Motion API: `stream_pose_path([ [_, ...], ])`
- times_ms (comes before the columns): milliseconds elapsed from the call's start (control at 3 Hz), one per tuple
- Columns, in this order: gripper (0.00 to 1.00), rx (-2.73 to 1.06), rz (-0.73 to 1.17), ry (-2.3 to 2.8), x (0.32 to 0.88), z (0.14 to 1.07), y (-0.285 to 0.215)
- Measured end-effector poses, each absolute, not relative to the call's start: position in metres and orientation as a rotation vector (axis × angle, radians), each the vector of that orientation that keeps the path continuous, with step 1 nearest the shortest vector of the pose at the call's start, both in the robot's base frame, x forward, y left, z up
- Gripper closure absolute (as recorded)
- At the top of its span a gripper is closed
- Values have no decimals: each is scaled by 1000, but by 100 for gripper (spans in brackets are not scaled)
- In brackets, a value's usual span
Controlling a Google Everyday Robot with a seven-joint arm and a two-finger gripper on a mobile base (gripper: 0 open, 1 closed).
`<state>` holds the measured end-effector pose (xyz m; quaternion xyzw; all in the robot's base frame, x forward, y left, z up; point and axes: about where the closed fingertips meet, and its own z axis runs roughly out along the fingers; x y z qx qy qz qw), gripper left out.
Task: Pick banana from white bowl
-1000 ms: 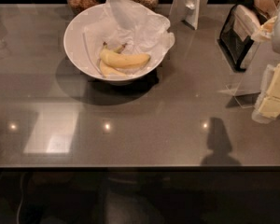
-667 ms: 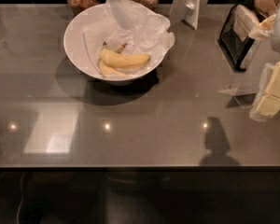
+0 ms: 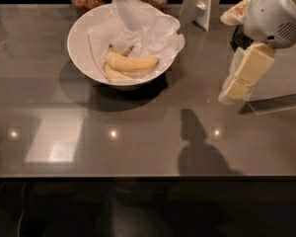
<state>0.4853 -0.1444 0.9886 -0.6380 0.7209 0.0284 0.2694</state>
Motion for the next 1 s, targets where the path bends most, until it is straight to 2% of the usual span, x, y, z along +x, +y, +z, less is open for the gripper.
stream_pose_path([
  [667,0,-1838,141,1726,549,1001,-29],
  [1000,0,-1837,141,1726,549,1000,-29],
])
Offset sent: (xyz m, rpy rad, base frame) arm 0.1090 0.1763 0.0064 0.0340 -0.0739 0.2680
